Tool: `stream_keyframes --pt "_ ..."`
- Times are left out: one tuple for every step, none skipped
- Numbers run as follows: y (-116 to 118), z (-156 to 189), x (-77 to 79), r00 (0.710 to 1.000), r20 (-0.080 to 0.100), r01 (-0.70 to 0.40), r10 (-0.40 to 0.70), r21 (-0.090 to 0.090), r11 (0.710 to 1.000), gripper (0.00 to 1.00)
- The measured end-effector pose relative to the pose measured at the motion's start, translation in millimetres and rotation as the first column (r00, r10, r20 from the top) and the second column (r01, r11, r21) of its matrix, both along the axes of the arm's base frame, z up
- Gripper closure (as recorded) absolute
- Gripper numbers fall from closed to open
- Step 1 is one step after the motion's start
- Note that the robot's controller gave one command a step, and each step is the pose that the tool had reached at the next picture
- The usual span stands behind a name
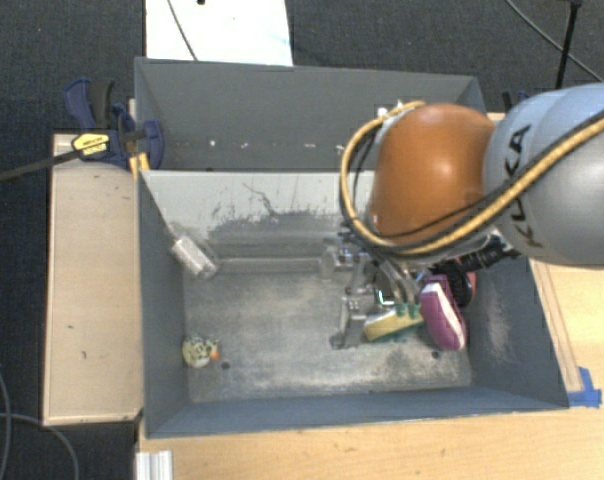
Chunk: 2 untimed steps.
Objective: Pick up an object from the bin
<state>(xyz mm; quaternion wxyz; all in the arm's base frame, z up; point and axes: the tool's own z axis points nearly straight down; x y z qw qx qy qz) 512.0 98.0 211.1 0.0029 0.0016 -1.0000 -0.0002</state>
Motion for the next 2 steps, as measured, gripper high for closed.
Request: stream_keyframes --pt "72 23 3.4 1.0 0.012 -0.026 0.026 0.005 1.0 0.0" --pt "129 -64 18.7 0.998 0.001 -0.066 0.066 0.001 0.998 0.0"
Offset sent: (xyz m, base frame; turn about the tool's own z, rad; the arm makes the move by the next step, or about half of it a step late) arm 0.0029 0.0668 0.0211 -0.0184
